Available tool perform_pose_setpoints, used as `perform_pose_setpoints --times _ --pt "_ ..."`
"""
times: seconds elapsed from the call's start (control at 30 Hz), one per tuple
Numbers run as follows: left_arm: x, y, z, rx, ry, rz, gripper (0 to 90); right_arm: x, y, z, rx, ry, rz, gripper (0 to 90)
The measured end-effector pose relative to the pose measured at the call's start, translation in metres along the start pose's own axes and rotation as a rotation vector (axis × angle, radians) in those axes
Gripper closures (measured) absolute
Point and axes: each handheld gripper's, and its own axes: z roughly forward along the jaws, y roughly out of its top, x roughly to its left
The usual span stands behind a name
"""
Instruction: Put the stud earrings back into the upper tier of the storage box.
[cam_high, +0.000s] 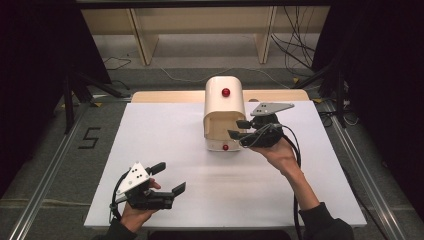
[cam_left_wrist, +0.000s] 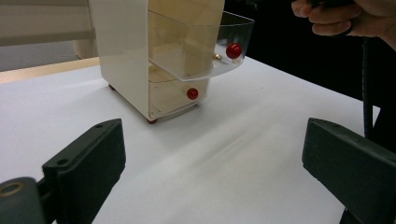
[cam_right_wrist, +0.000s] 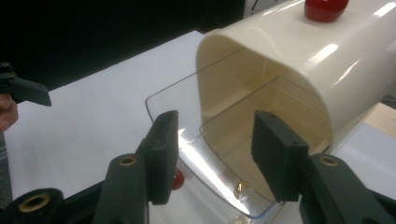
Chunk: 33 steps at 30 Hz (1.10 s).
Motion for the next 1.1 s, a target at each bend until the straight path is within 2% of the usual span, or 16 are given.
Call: perform_pose_setpoints --times 0.33,0.77,0.9,1.1 --pt "0.000 0.000 0.000 0.000 -0.001 -0.001 5.6 0.008 0.000 -0.008 -0.046 0.016 0.007 39.7" --pt "0.000 0.000 -0.001 -0.001 -0.001 -0.001 5.6 0.015 -0.011 -0.015 -0.067 0.027 0.014 34.6" --pt "0.000 0.000 0.000 -0.003 -0.001 -0.004 5.6 0.016 -0.016 -0.017 -0.077 0.034 0.022 32.8" --pt "0.000 0.000 0.000 -0.001 -0.001 -0.002 5.6 0.017 -0.027 -0.019 -0.108 0.057 0.062 31.8"
